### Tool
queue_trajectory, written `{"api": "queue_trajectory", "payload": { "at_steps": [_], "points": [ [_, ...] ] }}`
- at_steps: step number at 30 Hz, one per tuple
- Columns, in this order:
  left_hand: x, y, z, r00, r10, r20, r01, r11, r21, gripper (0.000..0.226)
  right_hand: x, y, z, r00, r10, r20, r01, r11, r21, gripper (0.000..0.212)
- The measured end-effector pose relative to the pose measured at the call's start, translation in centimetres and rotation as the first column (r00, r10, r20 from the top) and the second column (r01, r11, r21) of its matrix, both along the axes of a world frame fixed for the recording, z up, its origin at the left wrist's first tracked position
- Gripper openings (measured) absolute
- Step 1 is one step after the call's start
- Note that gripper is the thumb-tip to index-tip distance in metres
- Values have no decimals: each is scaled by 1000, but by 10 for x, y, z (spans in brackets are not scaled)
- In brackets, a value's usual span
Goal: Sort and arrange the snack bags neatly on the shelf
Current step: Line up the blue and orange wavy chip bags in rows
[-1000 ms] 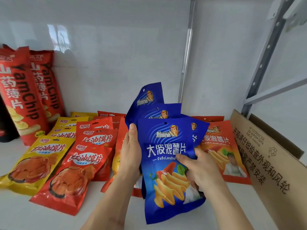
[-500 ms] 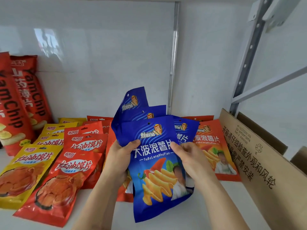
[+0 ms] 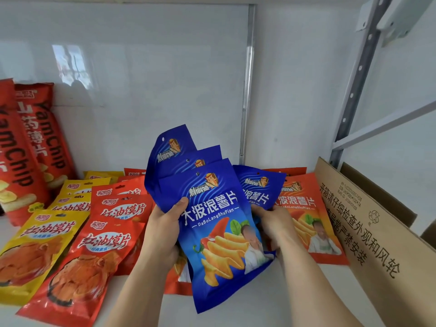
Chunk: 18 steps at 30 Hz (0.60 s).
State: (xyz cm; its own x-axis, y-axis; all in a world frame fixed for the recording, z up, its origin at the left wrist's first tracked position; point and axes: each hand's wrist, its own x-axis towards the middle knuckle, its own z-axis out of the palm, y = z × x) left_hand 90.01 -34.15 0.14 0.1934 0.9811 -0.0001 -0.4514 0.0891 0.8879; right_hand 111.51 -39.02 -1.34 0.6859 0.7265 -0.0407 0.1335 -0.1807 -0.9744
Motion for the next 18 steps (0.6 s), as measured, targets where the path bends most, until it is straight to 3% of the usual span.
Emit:
{"api": "queue_trajectory", "payload": {
  "at_steps": [6, 12, 16, 18],
  "points": [
    [2, 2, -2, 999, 31, -38, -30, 999, 26, 18, 10, 0, 2, 1000, -18, -9, 19, 997, 74, 9],
    [5, 2, -4, 995, 73, -72, -67, 994, 86, 11, 33, -24, 26, 944, -295, -150, 329, 880, 344, 12],
    [6, 3, -5, 989, 111, -101, -98, 987, 125, 15, 46, -55, 53, 890, -444, 103, 381, 849, 367, 34],
    [6, 5, -7, 986, 122, -113, -108, 986, 127, 17, 43, -75, 66, 883, -410, 228, 329, 888, 323, 35]
  ]
}}
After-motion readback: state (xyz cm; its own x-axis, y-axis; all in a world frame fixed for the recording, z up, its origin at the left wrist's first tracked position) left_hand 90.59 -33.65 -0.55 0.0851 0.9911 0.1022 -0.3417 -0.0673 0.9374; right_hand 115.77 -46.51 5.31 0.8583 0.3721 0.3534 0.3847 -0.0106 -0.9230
